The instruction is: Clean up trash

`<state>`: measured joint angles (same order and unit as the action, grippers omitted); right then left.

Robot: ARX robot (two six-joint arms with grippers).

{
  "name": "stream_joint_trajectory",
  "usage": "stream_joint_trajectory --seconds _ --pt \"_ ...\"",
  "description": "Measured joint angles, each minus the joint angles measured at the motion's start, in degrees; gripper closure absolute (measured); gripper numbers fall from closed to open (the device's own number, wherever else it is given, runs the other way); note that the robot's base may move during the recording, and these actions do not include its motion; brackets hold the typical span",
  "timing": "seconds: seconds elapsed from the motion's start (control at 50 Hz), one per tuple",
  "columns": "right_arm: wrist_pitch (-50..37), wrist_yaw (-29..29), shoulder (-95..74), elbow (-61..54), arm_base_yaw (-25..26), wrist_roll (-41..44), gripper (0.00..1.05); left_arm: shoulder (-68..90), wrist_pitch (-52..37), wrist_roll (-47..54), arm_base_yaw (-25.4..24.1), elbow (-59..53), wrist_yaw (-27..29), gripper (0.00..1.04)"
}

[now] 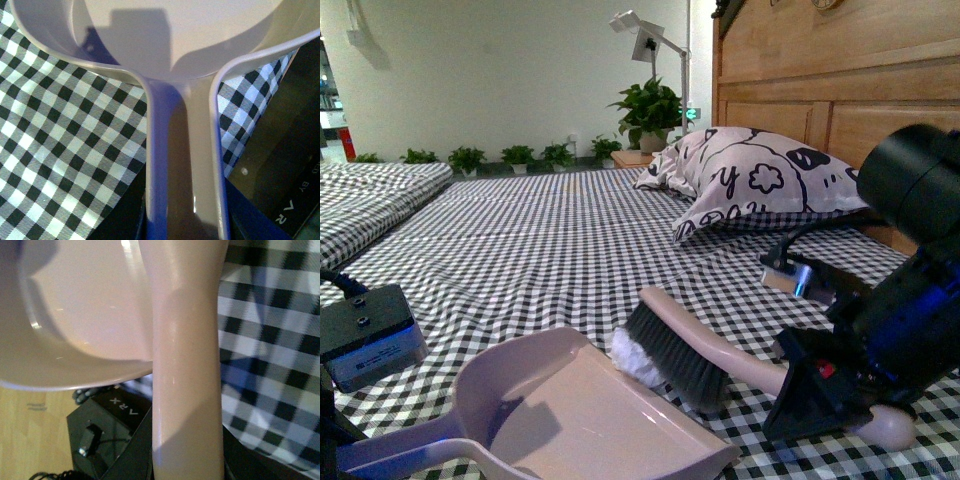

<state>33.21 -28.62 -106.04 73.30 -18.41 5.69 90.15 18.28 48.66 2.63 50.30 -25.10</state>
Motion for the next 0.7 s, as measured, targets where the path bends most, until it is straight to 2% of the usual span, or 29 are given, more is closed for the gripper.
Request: stream_joint_trajectory --seconds 0.14,0.3,0.52,0.7 --pt "0.3 -0.6 3.0 0.6 2.6 1.7 0.87 0.0 0.0 0.0 0.0 0.0 0.0 0.79" --pt "0.3 1.9 3.5 1.3 6.3 2.7 0.87 0.0 0.0 0.0 0.0 0.0 0.0 0.79" --pt "-13.8 17.2 3.6 -1.7 5.4 4.0 0.87 0.0 0.0 0.0 0.0 0.0 0.0 0.79" --pt "-21.3 24.8 3.6 -7.1 1.9 5.3 0.87 0.0 0.0 0.0 0.0 0.0 0.0 0.79"
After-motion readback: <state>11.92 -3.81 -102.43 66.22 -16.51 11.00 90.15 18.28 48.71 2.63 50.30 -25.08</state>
